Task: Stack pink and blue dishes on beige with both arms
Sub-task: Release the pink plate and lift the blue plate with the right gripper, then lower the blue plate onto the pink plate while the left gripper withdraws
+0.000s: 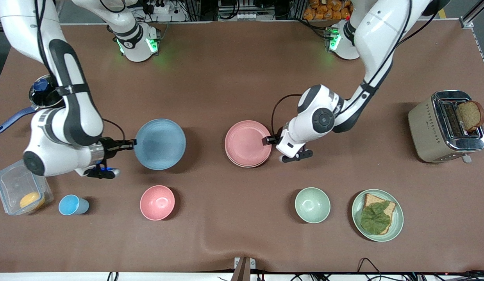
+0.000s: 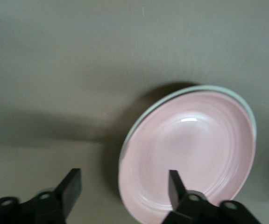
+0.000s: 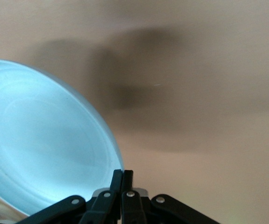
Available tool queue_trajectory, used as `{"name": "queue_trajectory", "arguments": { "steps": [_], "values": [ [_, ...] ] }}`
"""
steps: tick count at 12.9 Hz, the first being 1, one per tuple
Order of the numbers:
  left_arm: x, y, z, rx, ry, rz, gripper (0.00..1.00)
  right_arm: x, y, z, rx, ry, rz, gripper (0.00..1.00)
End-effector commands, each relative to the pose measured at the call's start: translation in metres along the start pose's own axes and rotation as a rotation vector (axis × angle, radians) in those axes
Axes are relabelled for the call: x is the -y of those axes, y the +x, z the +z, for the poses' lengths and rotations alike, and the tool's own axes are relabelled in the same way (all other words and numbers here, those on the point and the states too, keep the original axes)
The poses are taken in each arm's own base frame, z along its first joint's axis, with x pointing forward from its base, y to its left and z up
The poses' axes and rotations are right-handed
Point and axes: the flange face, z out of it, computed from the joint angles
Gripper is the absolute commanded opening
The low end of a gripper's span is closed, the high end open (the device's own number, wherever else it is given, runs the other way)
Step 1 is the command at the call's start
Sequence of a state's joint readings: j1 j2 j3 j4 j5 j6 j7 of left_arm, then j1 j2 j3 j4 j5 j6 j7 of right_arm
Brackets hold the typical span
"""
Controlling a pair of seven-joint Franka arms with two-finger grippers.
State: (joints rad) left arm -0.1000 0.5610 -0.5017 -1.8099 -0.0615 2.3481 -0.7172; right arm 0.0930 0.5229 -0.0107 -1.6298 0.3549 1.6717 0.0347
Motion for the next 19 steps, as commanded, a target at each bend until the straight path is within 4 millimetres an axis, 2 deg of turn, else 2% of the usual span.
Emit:
{"name": "queue_trajectory", "arguments": {
  "steps": [1, 5, 7, 8, 10, 12, 14, 16, 19],
  "values": [
    [0.021, 0.008, -0.105, -0.117, 0.086, 0.014, 1.0, 0.054, 0.0, 0.021, 0.032, 0.047, 0.037, 0.0],
    [0.064, 0.031, -0.224, -0.174, 0.165, -0.02, 1.0, 0.141, -0.004, 0.067, 0.04, -0.005, 0.099, 0.0],
    [0.087, 0.036, -0.273, -0.222, 0.207, 0.008, 1.0, 0.19, -0.007, 0.099, 0.007, -0.035, 0.156, 0.0],
    [0.096, 0.032, -0.291, -0.235, 0.235, 0.049, 1.0, 0.21, -0.009, 0.112, -0.013, -0.038, 0.182, 0.0],
    [0.113, 0.025, -0.326, -0.269, 0.258, 0.105, 1.0, 0.24, -0.019, 0.13, -0.021, -0.022, 0.184, 0.0],
    [0.119, 0.016, -0.351, -0.278, 0.28, 0.161, 1.0, 0.257, -0.028, 0.142, 0.001, -0.004, 0.171, 0.0],
    [0.135, 0.015, -0.375, -0.27, 0.293, 0.157, 1.0, 0.261, -0.025, 0.152, -0.016, 0.001, 0.17, 0.0],
    [0.136, 0.009, -0.389, -0.243, 0.305, 0.176, 1.0, 0.265, -0.023, 0.164, -0.027, -0.002, 0.166, 0.0],
    [0.136, 0.002, -0.397, -0.207, 0.318, 0.172, 1.0, 0.27, -0.022, 0.173, -0.039, 0.004, 0.164, 0.0]
  ]
}}
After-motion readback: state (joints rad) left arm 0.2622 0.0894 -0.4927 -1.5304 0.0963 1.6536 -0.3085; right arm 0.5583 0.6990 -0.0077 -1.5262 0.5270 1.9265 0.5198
